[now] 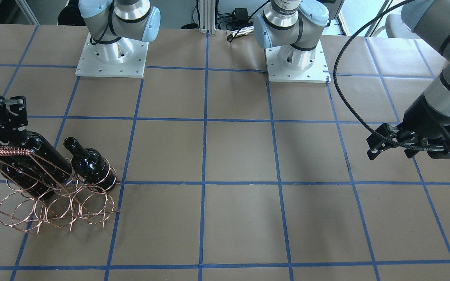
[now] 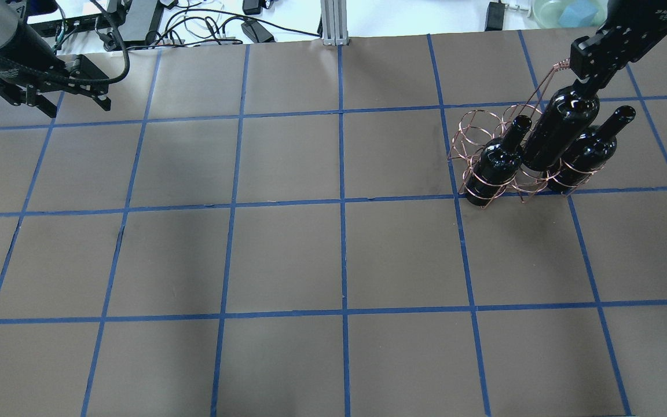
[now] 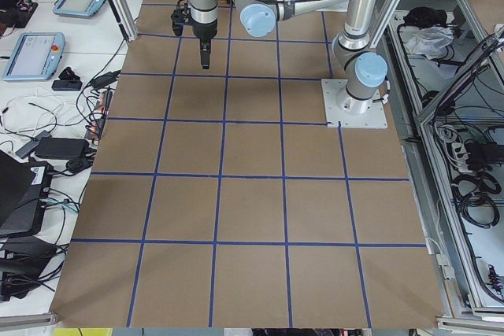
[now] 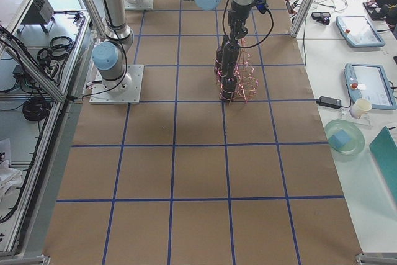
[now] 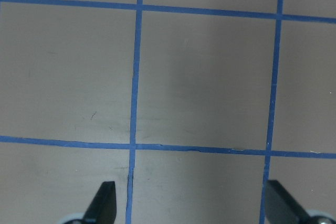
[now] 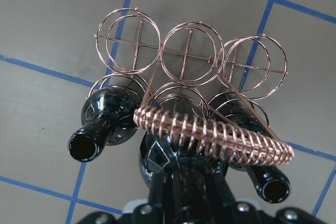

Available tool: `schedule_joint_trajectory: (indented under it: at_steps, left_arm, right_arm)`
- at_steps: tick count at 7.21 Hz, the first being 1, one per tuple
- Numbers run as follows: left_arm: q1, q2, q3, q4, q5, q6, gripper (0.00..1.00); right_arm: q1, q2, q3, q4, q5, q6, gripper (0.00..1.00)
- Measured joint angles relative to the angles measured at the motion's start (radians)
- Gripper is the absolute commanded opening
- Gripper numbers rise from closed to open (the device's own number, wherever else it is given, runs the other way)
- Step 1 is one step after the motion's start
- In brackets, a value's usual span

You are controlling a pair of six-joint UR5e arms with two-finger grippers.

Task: Place wine into wine basket
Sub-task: 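Tilt and push the bottle into the empty rack slot beside the others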

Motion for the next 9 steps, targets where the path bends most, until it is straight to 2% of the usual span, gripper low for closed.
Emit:
schedule_joint_trajectory:
  at_steps: [9]
  left_arm:
    - [-0.004, 0.004, -0.02, 0.0, 0.005, 0.002, 1.0]
  right_arm:
    - [0.0, 0.019, 0.033, -0.028, 0.007, -0.003, 0.0]
